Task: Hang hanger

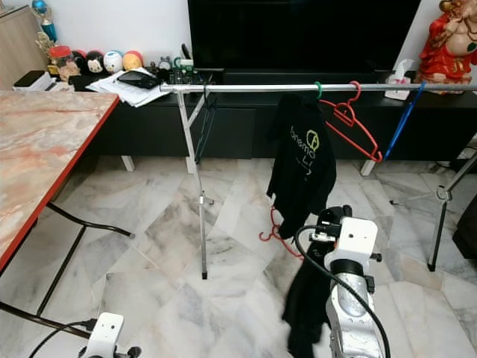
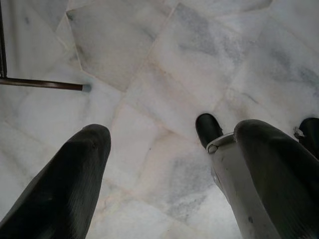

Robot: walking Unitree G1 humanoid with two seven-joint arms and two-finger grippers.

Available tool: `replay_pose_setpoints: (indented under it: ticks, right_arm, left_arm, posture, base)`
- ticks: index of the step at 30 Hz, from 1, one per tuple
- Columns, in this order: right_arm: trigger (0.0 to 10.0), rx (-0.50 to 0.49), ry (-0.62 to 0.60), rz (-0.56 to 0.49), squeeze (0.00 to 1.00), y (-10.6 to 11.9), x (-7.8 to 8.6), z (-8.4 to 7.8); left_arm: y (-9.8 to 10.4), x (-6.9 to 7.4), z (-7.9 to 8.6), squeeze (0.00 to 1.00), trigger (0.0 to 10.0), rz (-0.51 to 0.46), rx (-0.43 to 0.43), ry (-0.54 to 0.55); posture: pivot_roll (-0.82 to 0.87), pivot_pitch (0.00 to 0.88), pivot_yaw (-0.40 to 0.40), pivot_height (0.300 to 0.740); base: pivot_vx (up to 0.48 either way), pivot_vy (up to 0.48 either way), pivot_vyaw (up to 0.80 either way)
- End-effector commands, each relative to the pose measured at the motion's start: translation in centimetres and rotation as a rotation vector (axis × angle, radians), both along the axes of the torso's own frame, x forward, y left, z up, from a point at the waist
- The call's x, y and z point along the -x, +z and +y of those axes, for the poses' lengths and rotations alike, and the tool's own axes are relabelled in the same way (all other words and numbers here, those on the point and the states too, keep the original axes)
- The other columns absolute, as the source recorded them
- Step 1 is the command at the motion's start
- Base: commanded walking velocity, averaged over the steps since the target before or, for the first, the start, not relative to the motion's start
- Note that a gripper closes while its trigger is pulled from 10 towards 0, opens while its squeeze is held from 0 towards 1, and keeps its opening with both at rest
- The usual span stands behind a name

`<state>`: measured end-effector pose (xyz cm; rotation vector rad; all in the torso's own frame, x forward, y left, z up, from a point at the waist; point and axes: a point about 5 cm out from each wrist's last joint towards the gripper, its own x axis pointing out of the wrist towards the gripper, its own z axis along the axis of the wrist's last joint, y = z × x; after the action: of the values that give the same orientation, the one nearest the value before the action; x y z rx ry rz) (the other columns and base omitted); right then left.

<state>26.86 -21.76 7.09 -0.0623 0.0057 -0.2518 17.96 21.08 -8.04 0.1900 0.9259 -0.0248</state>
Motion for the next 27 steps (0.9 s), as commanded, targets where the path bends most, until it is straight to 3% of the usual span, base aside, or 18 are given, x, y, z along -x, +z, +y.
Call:
replay_pose_setpoints:
  ticks: [1, 27]
  right_arm:
    - [10.0, -0.014, -0.008, -0.028, 0.0, 0.72, -0.41, -0.09]
    - [10.0, -0.009, 0.022, -0.024, 0.0, 0.89, -0.53, 0.24]
  left_arm:
    - [-0.21, 0.39, 0.0, 0.0, 10.0, 0.02, -0.01, -0.008]
    - [-0.28, 0.52, -0.05, 0.0, 10.0, 0.024, -0.015, -0.006]
  posture:
    - [-0.17, 0.0, -0.009, 0.74]
    - [-0.17, 0.0, -0.014, 0.74]
  base:
    - [0.0, -0.259, 0.0]
    - [0.0, -0.299, 0.0]
